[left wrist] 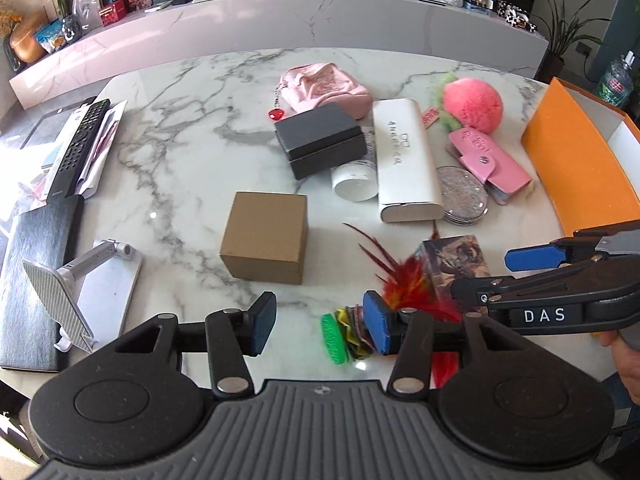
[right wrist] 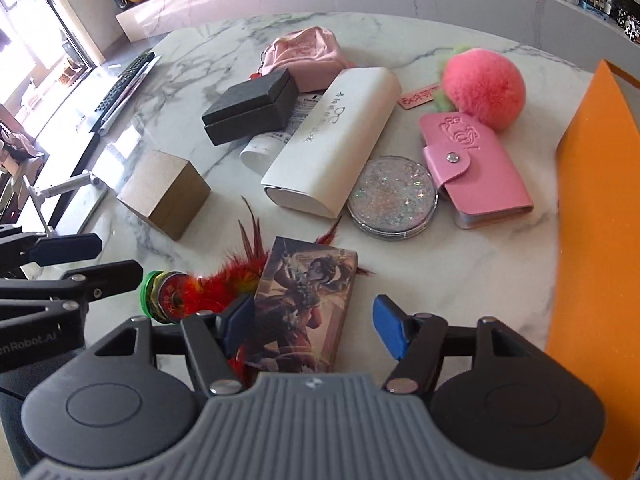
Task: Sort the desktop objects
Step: 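Grasp the small brown cardboard cube with the left tool and lift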
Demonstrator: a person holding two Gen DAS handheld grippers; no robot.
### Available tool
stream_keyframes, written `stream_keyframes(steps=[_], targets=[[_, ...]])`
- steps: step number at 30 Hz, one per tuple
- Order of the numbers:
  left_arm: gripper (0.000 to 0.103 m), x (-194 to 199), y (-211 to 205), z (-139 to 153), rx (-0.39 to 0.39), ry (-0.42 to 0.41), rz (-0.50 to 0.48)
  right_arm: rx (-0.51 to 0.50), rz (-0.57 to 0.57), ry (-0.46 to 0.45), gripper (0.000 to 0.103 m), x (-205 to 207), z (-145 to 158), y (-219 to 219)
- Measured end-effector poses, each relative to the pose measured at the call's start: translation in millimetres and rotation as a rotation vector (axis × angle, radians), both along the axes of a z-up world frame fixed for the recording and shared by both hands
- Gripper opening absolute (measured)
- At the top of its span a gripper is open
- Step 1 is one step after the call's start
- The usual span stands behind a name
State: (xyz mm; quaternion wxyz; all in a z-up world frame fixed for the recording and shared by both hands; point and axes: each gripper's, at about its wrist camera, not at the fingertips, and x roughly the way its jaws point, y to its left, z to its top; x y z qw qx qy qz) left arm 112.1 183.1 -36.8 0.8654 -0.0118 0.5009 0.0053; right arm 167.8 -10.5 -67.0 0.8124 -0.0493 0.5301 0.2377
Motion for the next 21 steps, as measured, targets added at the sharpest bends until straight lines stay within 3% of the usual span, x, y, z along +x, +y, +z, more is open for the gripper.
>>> stream_keyframes(steps=[2,8,16,21], targets=[[0.07,4.6,12.1,-2.4,-0.015,-0.002,0.028,-0.014,0.001,0.014,0.07,4.2,-6.4,7.7],[0.078,26.3,36.2,-10.2,-0.076,-0.009,0.082,-0.052,-0.008,0.051,0.07,15.7,-22.7,17.4],[0.079,57.1,39.1,-26.9,-0.057,0.007,0.081,-0.103,-0.065,0.043,0.069,37.6,-22.7,-1.4],[0.079,67.9,39.2,-39.5,-0.038,0.053,0.088,-0.106,-0.092,0.057,0.074,38.1,-18.1,-16.9]])
